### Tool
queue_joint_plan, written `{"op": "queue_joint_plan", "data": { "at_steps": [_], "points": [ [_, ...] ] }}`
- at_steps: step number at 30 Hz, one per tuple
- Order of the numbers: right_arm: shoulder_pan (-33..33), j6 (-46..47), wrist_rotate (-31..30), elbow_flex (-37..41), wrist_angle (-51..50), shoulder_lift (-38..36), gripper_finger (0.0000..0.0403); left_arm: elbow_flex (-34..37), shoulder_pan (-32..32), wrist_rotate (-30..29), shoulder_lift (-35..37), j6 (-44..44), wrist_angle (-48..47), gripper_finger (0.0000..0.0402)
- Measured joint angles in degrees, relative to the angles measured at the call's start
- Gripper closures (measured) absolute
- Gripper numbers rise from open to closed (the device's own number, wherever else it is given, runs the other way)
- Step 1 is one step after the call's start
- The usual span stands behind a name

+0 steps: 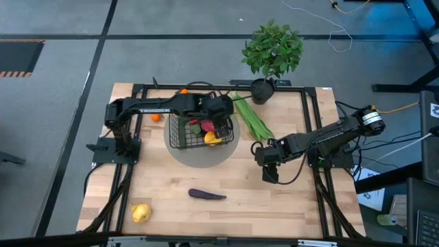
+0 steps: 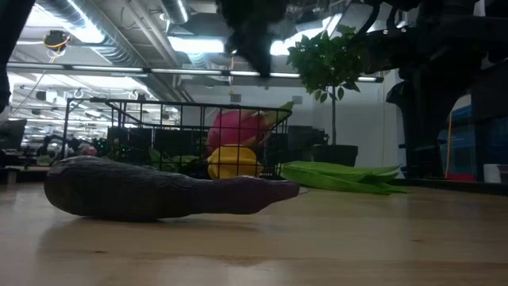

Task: Build produce basket
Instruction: Put the pink dragonfruit into the black wire basket

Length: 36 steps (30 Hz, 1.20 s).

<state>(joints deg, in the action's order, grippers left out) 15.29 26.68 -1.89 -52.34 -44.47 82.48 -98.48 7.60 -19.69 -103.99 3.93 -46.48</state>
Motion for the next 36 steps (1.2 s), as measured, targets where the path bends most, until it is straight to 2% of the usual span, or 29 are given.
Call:
{"op": "queue_joint_plan", "data": {
  "at_steps": [6, 10, 16, 23, 27, 32, 36],
  "points": [
    [0.02, 0.00, 0.02, 0.02, -0.57, 0.02, 0.0181, 0.07, 1.18, -0.73, -4.74, 0.34, -1.75, 0.0264],
    [0.01, -0.03, 0.02, 0.02, -0.90, 0.00, 0.0181, -0.04, 0.98, -3.50, -4.55, 3.01, -8.87, 0.0264],
    [0.01, -0.10, 0.02, 0.02, -0.86, 0.00, 0.0181, -0.03, 0.02, -8.20, -2.02, 11.46, -24.06, 0.0264],
    [0.02, -0.07, 0.02, 0.02, -0.76, 0.00, 0.0181, 0.05, -1.72, -8.50, -0.89, 26.54, -44.12, 0.0264],
    [0.02, -0.07, 0.02, 0.02, -0.60, 0.00, 0.0181, 0.12, -3.44, -11.07, -0.37, 25.10, -39.29, 0.0265],
    [0.01, -0.02, 0.02, 0.02, -0.46, 0.00, 0.0181, 0.05, -4.33, -10.52, -0.11, 13.72, -22.85, 0.0265],
    [0.02, 0.00, 0.02, 0.02, -0.50, 0.00, 0.0181, 0.05, -2.87, -4.57, -0.10, 4.02, -9.76, 0.0265]
  ]
}}
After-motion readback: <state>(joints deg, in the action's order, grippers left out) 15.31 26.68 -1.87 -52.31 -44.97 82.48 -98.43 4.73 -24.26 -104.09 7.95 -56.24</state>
